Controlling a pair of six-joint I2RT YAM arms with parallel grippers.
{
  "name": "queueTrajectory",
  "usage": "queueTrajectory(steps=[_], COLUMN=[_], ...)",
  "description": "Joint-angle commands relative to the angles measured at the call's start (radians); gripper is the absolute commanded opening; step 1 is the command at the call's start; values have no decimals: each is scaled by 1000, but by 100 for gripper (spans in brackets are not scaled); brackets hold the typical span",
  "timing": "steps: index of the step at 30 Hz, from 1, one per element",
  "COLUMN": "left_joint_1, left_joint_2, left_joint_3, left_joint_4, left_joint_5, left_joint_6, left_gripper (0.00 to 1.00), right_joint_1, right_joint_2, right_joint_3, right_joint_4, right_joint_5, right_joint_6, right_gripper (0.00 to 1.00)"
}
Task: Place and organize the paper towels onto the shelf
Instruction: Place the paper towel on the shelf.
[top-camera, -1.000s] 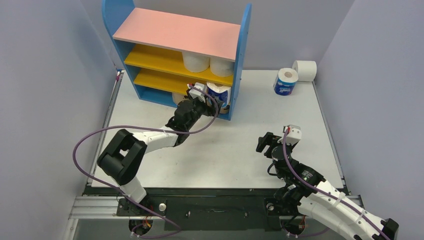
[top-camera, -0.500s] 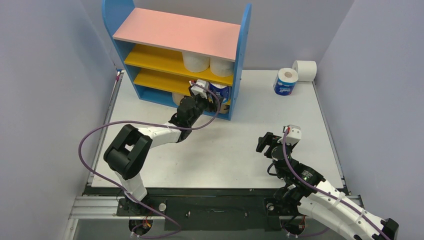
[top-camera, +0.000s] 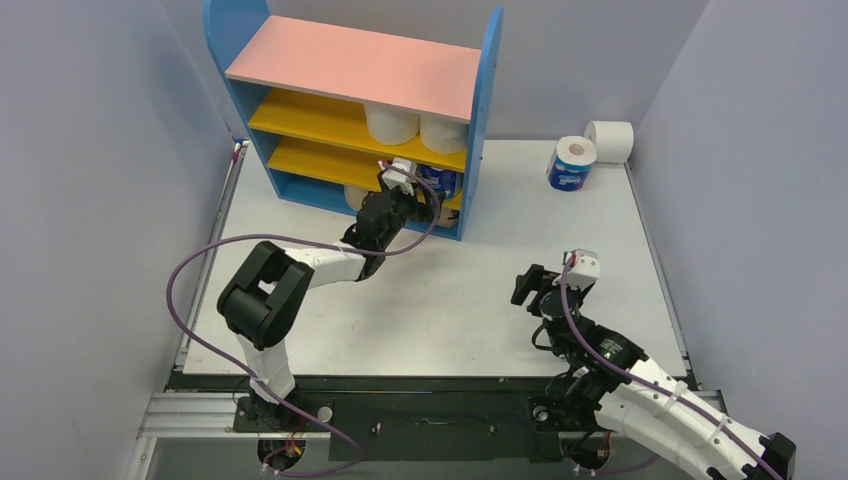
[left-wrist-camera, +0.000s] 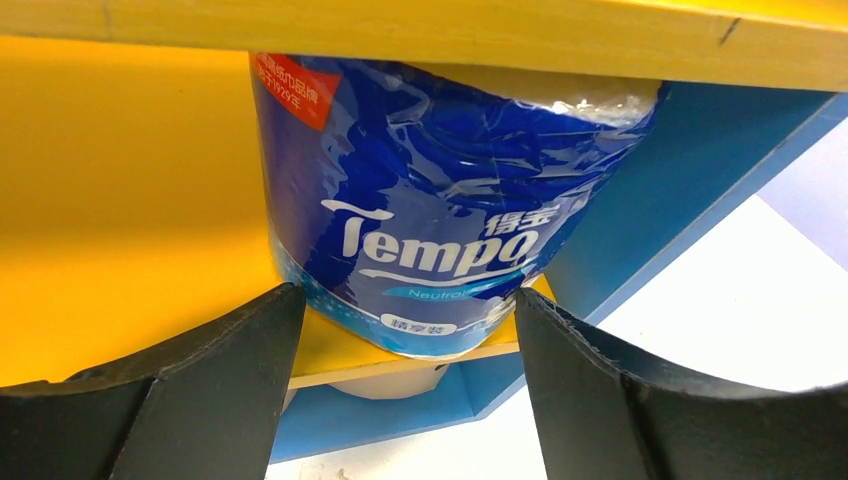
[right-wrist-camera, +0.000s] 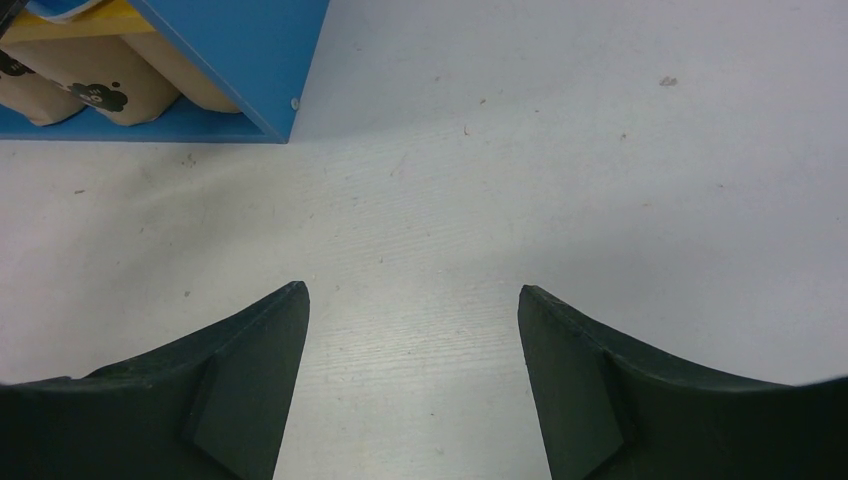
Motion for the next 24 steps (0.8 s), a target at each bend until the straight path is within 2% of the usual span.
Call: queueTrajectory(steps=[1,24], left_joint_1=[8,9], left_joint_2=[17,56], left_joint_3=[57,105], left_joint_4=[66,62], left_joint_5=[13,27], left_joint_6=[-12,-20], left_gripper=[75,74], right_joint_1=[-5,-5], right_joint_2=[6,10], right_joint_3=[-2,-2], right_joint_4=[23,24], right_joint_5=[27,28], right_joint_6=[-7,-8], right_gripper=[72,72])
